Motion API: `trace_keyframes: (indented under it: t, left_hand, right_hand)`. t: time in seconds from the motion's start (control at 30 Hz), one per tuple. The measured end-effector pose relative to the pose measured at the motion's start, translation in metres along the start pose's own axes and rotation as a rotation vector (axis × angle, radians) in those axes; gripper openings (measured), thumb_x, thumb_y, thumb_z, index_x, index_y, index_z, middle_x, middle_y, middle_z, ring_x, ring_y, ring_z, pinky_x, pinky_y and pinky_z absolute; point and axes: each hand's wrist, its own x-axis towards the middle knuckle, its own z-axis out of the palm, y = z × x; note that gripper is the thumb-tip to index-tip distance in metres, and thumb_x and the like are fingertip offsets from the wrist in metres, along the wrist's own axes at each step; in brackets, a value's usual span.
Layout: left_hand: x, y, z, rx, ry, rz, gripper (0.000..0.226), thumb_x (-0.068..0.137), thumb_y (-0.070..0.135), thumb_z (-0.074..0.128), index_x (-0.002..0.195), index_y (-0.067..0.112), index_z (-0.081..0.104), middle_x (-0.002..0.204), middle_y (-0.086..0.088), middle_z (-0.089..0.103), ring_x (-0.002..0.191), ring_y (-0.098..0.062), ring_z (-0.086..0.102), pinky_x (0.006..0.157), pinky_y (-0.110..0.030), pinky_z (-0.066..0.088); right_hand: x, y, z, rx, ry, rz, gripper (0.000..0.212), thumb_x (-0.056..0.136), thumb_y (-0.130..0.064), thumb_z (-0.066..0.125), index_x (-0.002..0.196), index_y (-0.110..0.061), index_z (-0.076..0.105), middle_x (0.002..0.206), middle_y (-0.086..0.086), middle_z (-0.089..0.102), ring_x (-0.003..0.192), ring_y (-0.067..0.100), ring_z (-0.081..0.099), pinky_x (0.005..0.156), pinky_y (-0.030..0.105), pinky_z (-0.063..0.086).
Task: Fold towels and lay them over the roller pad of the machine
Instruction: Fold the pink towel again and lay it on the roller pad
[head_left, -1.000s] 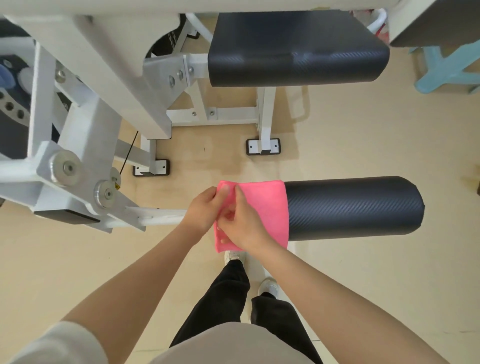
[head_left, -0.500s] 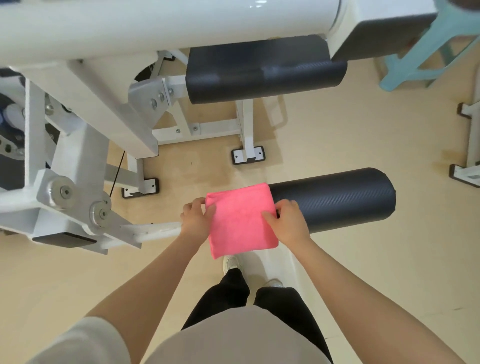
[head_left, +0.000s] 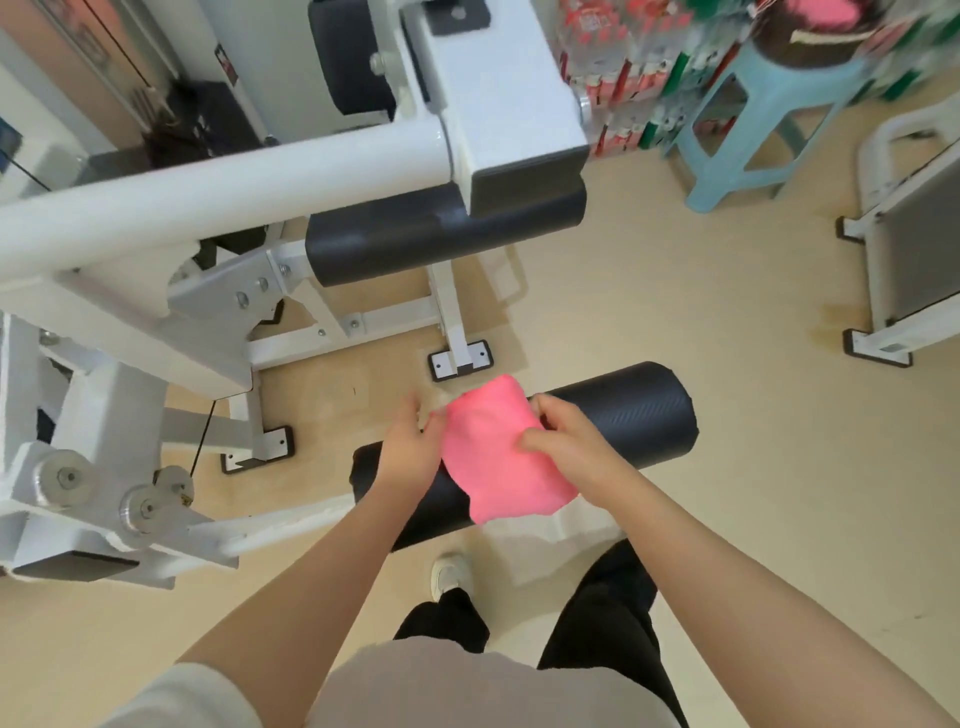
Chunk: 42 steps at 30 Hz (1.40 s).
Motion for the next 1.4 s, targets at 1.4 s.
trace_keyframes:
  t: [1.4]
  left_hand:
    - [0.336, 0.588, 0.537, -0.32, -0.368, 0.038, 0.024, 0.091, 0.038, 0.055, 0.111, 0.025, 0.058, 0.094, 0.002, 0.064, 0.086, -0.015, 0.059, 0.085, -0.034, 0.05]
  right_hand:
    - [0.275, -0.126, -0.791, 0.355, 0.168, 0.088, 0.043, 0.087, 0.006, 0.039, 0.124, -0.014, 0.047, 0.103, 0.004, 0.062, 0.088, 0.018, 0.06, 0.077, 0.031, 0.05]
